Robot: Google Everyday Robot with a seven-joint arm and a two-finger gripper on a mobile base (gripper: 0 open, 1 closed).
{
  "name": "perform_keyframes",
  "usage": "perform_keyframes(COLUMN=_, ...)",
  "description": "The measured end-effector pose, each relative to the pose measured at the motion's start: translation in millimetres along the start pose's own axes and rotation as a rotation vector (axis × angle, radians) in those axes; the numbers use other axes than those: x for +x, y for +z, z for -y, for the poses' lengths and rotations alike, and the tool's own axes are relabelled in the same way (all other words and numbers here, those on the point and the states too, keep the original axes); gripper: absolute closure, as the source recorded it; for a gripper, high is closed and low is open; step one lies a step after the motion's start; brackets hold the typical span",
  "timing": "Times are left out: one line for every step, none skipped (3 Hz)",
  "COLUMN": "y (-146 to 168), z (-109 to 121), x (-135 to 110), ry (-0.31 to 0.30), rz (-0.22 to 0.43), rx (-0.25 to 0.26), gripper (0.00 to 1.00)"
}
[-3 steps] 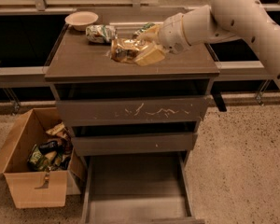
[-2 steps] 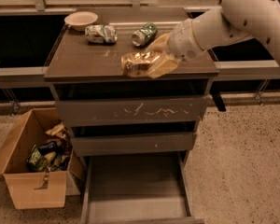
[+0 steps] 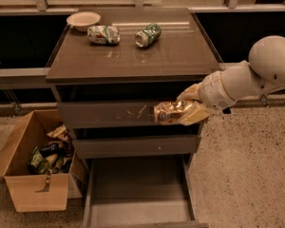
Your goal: Place orange can into bottom drawer
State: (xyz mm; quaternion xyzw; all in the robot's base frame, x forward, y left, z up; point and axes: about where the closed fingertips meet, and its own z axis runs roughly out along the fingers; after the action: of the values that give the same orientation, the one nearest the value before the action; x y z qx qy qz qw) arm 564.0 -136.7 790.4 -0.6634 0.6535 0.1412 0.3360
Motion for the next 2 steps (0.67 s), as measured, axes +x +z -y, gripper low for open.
perform_keyframes(y=5, z=-2, x=7, ry=0.006, rz=0.000, rx=-0.003, gripper=1.00)
perform_keyframes(y=41, z=-20, x=57, ry=0.048, rz=-0.001, rx=-0.025, gripper=1.00)
